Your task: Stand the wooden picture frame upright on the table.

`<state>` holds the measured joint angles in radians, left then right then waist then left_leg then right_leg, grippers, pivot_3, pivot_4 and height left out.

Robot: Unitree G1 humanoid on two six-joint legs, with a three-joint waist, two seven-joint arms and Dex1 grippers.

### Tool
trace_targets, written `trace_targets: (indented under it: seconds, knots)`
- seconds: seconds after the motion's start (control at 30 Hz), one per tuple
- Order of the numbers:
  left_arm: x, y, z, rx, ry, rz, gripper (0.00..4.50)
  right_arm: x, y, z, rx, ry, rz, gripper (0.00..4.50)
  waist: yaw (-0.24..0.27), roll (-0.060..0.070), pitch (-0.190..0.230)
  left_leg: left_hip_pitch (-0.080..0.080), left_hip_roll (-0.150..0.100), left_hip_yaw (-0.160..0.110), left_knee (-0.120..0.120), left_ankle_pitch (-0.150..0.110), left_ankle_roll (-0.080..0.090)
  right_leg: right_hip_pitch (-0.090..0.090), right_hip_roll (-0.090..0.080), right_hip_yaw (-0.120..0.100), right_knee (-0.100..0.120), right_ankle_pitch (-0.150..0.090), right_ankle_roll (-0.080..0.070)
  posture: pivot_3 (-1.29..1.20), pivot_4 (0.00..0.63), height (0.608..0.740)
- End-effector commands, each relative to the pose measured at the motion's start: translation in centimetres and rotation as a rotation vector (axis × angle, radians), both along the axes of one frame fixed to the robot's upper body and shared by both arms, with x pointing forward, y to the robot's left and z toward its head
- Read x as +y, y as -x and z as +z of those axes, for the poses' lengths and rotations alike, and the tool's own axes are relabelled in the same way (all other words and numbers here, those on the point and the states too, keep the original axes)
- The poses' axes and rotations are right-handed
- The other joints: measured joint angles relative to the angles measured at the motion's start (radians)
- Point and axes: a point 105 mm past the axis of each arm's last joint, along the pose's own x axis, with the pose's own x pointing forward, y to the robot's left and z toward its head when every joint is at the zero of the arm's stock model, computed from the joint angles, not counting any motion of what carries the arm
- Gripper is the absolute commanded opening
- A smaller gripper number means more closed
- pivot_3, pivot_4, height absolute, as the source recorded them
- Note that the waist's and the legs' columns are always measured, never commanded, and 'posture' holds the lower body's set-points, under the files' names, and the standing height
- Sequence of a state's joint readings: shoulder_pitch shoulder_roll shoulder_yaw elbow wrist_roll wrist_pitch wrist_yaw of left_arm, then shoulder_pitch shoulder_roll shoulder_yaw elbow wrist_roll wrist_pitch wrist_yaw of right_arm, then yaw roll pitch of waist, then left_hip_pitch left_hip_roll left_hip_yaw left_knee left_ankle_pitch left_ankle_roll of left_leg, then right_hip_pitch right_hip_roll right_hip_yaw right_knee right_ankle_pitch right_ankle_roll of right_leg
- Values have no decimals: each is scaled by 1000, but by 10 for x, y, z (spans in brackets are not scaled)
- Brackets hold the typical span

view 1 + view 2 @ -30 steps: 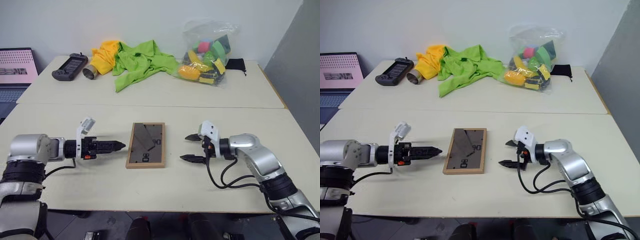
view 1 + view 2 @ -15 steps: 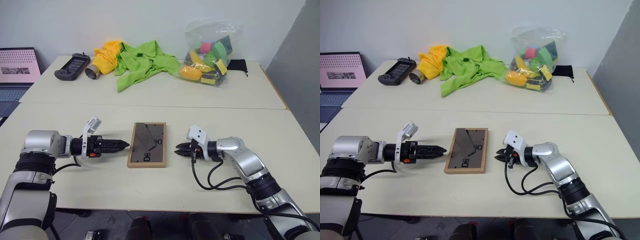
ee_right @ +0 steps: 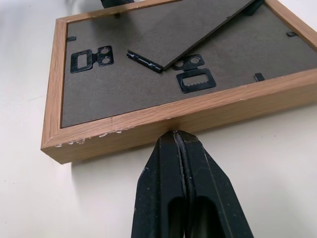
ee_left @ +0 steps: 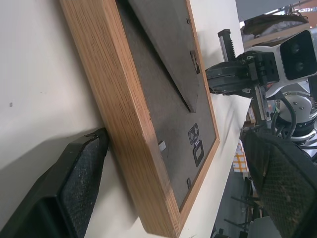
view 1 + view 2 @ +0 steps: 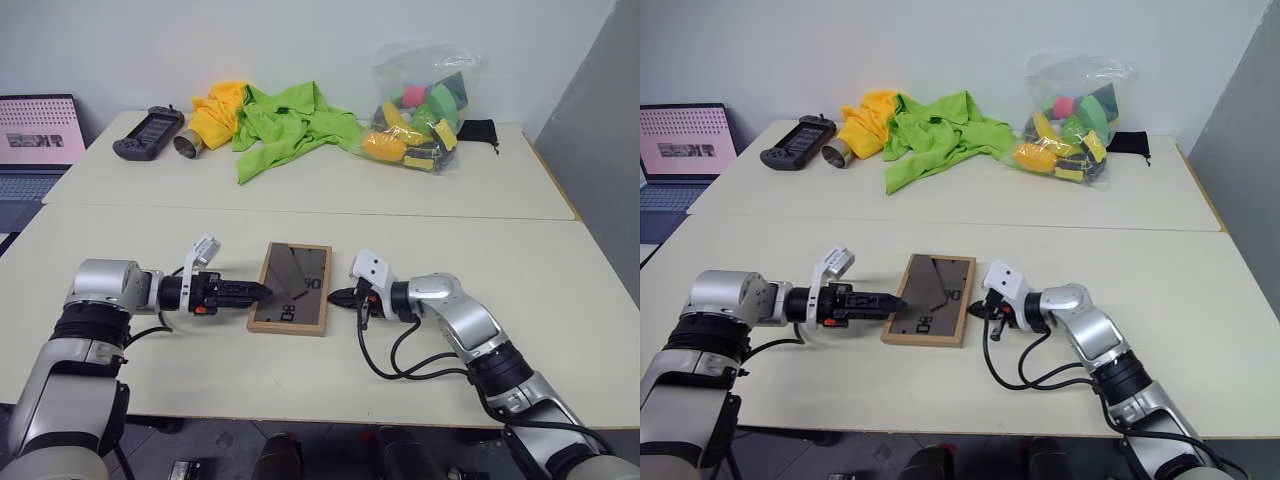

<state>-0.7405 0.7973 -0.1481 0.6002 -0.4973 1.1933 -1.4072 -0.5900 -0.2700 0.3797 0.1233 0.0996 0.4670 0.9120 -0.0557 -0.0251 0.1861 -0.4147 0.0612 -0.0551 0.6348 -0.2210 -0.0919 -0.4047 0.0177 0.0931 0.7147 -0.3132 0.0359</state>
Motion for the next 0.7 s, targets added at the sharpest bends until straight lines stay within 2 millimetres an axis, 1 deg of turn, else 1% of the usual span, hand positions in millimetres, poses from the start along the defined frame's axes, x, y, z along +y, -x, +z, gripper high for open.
trace_targets:
  seconds: [0.03, 0.17, 0.3, 0.43, 0.47, 0.53, 0.63, 0.7]
  knots:
    - [-16, 8, -12, 49, 16, -58, 4500, 12, 3, 14, -51, -29, 36, 27, 0, 0, 0, 0, 0, 0, 0, 0, 0, 0, 0, 0, 0, 0, 0, 0, 150, 740]
    - [-20, 9, -9, 37, 31, -73, 4500, 15, 6, 13, -46, -35, 39, 27, 0, 0, 0, 0, 0, 0, 0, 0, 0, 0, 0, 0, 0, 0, 0, 0, 150, 740]
    - [-18, 11, -7, 34, 32, -76, 4500, 13, 5, 11, -46, -32, 30, 27, -1, 0, 0, 0, 0, 0, 0, 0, 0, 0, 0, 0, 0, 0, 0, 0, 150, 740]
    - [-16, 12, -4, 26, 41, -75, 3919, 9, 0, 12, -54, -33, 7, 0, -3, 0, 0, 0, 0, 0, 0, 0, 0, 0, 0, 0, 0, 0, 0, 0, 150, 740]
    - [-16, 12, -2, 23, 45, -77, 3653, 8, -2, 12, -58, -35, -3, 0, -3, 0, 0, 0, 0, 0, 0, 0, 0, 0, 0, 0, 0, 0, 0, 0, 150, 740]
    - [-16, 12, 0, 15, 49, -78, 3338, 6, -4, 13, -59, -34, -10, 0, -4, 0, 0, 0, 0, 0, 0, 0, 0, 0, 0, 0, 0, 0, 0, 0, 150, 740]
    - [-17, 11, 2, 8, 51, -71, 2585, 4, -5, 12, -62, -31, -16, 0, -4, 0, 0, 0, 1, 0, 0, 0, 0, 0, 1, 0, 0, 0, 0, 0, 150, 740]
    - [-16, 10, 2, 2, 50, -64, 2201, 3, -6, 12, -66, -34, -24, 0, -4, 0, 0, 0, 1, 0, 0, 0, 0, 0, 1, 0, 0, 0, 0, 0, 150, 740]
